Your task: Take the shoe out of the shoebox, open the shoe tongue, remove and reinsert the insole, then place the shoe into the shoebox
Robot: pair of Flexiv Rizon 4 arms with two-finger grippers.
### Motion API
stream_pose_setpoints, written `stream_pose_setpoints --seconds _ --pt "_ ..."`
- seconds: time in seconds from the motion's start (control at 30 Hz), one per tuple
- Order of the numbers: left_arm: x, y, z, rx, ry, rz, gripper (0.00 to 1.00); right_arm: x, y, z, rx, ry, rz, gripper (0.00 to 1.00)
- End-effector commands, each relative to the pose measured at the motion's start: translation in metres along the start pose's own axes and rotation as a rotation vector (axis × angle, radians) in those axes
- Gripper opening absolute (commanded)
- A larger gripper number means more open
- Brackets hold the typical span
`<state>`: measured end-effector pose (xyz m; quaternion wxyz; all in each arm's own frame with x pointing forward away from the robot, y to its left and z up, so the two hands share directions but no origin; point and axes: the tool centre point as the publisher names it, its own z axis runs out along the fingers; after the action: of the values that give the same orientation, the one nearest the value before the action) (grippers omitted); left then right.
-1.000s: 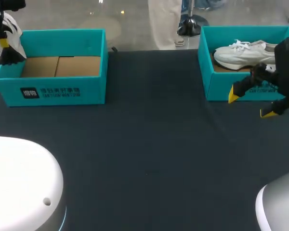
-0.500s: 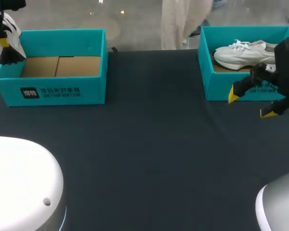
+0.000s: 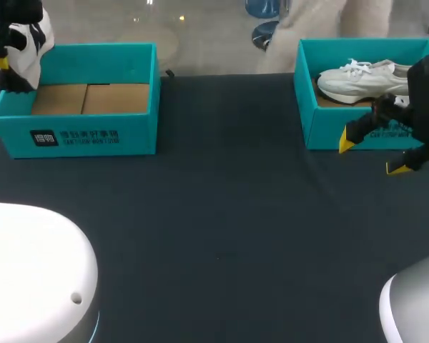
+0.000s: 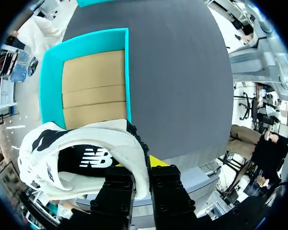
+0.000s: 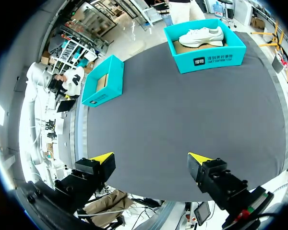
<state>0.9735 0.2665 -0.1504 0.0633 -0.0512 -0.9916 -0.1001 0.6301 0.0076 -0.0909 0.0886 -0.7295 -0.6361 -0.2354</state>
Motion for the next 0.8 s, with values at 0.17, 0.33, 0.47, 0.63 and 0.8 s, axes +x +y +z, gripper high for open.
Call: stream_pose_setpoints --seconds 0.17,0.33,0.47,0.63,0.8 --pt "0.018 0.01 0.007 0.018 -0.187 0.688 0.0 0.002 0.003 0.0 0.007 -0.004 0.001 1.0" --pt "0.018 0.02 0.013 0.054 -0.192 1.015 0.0 0.002 0.003 0.0 0.007 -0.004 0.001 1.0" --pt "0.017 0.025 0.018 0.008 -0.132 1.279 0.0 0.002 0.003 0.0 0.007 -0.004 0.001 1.0" --pt "0.019 0.023 0.027 -0.172 -0.087 1.426 0.0 0.002 0.003 0.0 0.007 -0.004 0.001 1.0" --pt "0.014 0.02 0.029 -0.173 -0.112 1.337 0.0 0.002 0.003 0.0 0.007 -0.004 0.001 1.0"
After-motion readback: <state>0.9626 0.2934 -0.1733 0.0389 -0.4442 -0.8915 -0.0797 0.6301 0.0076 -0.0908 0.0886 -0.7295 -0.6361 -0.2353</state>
